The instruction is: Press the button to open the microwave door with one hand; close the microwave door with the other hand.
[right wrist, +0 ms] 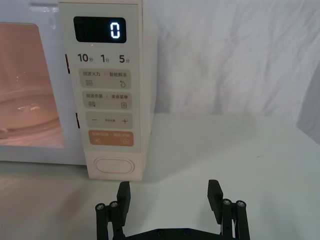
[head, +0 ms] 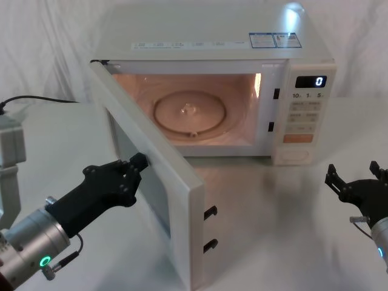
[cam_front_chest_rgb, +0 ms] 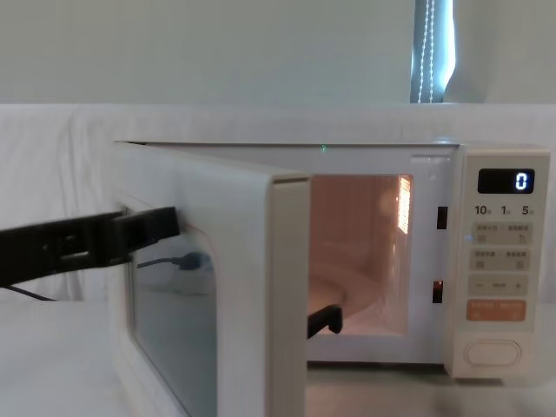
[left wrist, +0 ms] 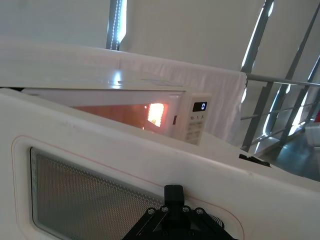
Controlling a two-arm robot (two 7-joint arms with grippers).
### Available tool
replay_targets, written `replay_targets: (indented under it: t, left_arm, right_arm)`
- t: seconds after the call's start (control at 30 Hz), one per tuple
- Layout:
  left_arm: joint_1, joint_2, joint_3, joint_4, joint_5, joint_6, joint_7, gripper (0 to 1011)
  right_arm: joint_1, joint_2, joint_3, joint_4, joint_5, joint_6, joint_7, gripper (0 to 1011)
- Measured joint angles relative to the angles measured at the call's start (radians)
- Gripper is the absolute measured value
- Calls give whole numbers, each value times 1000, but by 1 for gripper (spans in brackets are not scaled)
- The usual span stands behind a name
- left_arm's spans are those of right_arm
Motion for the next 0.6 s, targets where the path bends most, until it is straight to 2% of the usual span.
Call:
replay_targets:
  t: [0.33, 0.6]
  left_arm:
    - [-79, -23, 70, 34, 39, -6, 58, 0]
    - [-141, -58, 121, 72, 95, 1, 99, 0]
  right_arm:
    - [0, 0, 0, 0, 0, 0, 0, 1002]
    - [0, 0, 0, 0, 0, 0, 0, 1002]
